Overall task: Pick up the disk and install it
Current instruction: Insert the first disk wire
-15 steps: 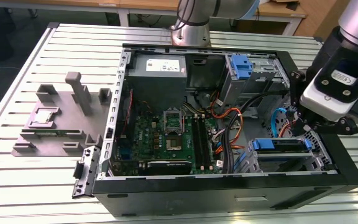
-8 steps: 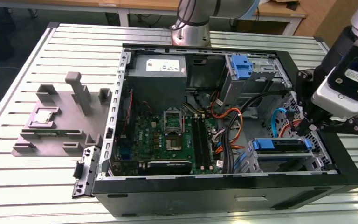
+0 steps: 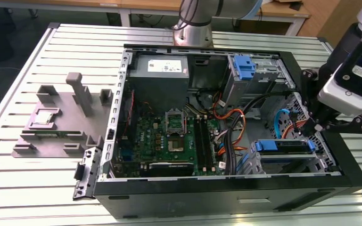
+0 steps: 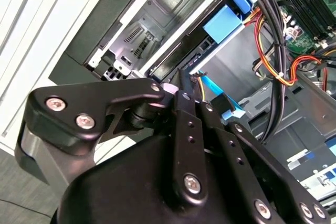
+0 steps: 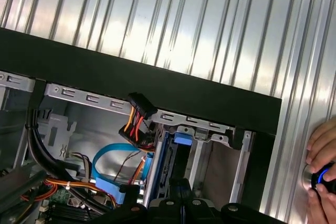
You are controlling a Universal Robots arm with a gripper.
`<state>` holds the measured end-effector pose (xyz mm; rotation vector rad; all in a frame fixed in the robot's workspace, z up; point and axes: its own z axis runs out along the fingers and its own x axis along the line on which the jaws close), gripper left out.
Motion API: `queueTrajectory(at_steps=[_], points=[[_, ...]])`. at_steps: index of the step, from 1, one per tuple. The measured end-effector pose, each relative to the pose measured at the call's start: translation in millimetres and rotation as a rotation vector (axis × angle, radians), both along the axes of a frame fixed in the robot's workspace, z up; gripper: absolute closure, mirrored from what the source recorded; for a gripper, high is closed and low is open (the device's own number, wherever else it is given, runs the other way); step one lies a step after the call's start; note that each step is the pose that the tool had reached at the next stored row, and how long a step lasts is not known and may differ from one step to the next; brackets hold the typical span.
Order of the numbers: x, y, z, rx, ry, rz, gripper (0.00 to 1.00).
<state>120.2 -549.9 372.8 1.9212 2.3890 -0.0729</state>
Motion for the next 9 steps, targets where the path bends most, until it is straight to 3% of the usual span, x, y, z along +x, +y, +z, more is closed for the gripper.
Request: queueTrajectory(at_steps=[5,9], points=[[0.0,2.0,2.6,-0.0039,0.0000,0.004,0.90],[0.0,2.1,2.6,-0.0043,-0.0001,0.036,0.90]])
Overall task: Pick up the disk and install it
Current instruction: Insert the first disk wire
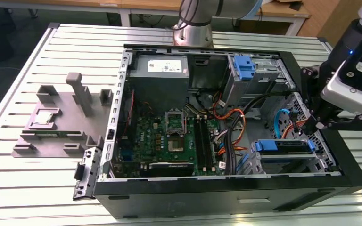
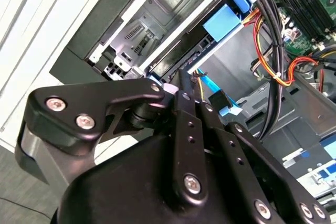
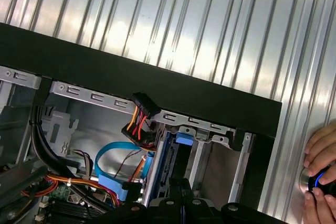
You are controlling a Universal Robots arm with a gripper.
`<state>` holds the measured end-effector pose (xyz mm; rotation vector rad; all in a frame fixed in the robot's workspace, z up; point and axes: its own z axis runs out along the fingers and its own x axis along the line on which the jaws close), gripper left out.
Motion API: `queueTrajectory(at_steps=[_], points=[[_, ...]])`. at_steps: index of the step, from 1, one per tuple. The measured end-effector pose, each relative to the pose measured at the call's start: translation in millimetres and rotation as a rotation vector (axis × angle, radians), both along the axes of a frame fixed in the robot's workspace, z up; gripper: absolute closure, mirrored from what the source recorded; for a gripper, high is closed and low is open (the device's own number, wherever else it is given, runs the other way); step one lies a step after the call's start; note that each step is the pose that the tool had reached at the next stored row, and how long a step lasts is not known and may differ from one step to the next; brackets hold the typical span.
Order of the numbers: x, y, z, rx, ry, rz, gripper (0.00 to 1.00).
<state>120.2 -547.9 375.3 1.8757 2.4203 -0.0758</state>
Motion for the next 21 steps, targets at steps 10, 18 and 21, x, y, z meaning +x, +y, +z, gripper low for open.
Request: queueTrajectory(at_steps=[10,18,21], points=[[1.3,0.1,-0.5,0.0001,0.0001,0.086,0.90],[4.7,7.3,-1.0,-0.0189,0.0008,0.089,0.90],[5.2,7.9,-1.1,-0.0191,0.0009,0.094,0.90]])
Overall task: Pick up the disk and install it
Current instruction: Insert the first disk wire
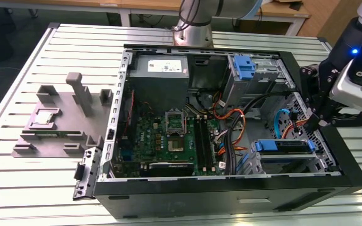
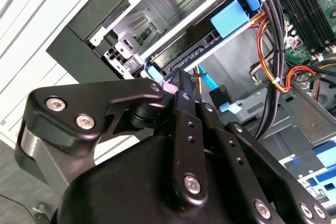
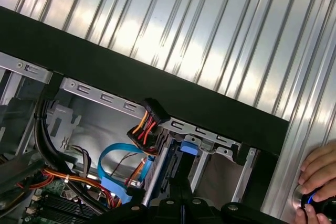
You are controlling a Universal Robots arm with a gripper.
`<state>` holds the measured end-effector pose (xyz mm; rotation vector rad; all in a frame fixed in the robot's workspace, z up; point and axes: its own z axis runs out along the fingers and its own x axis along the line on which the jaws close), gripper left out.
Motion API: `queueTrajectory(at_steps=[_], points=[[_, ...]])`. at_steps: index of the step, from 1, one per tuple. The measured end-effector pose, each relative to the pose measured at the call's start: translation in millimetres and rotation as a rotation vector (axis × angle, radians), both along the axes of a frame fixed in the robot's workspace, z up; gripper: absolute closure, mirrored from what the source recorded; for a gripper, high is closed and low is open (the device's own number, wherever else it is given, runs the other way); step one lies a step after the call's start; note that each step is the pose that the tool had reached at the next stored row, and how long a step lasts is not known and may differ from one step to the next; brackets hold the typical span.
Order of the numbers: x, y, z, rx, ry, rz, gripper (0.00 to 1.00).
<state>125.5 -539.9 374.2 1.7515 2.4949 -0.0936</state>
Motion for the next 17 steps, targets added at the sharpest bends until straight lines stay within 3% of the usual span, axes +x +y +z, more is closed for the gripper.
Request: queueTrajectory(at_steps=[3,9,17], points=[[0.9,0.6,-0.1,0.0001,0.0016,0.006,0.90],[3.1,2.0,-0.6,-0.0015,0.0115,0.012,0.90],[6.4,3.7,-0.8,-0.0078,0.0118,0.019,0.90]])
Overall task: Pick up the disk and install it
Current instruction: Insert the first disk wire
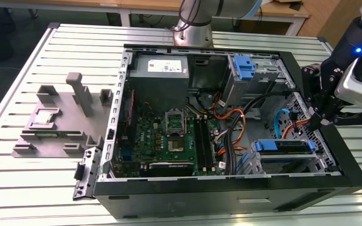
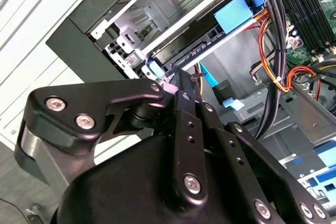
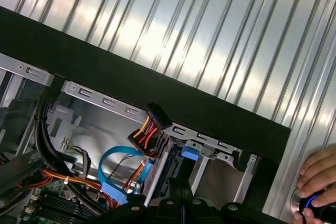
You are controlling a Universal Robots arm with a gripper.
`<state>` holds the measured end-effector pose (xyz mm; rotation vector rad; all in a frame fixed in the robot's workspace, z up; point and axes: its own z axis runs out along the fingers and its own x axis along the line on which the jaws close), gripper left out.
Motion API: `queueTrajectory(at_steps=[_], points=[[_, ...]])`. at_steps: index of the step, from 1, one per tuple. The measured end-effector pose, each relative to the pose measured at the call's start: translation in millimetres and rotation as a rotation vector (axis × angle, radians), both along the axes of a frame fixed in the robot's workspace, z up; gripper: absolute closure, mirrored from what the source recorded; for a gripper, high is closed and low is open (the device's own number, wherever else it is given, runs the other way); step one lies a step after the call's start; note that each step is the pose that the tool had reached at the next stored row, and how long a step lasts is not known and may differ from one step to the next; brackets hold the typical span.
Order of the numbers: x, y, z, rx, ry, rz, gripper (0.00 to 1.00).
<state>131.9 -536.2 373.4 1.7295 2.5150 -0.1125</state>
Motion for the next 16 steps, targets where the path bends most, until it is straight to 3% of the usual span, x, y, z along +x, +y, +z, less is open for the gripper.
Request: queueTrajectory(at_steps=[7,9,12,16], points=[[0.6,2.7,1.3,-0.0023,-0.0001,0.000,0.90],[0.7,3.5,1.3,-0.0116,-0.0007,0.000,0.90],[0.8,5.2,1.3,-0.0383,-0.0014,0.000,0.90],[1.3,5.9,1.3,-0.0414,-0.0018,0.014,0.90]])
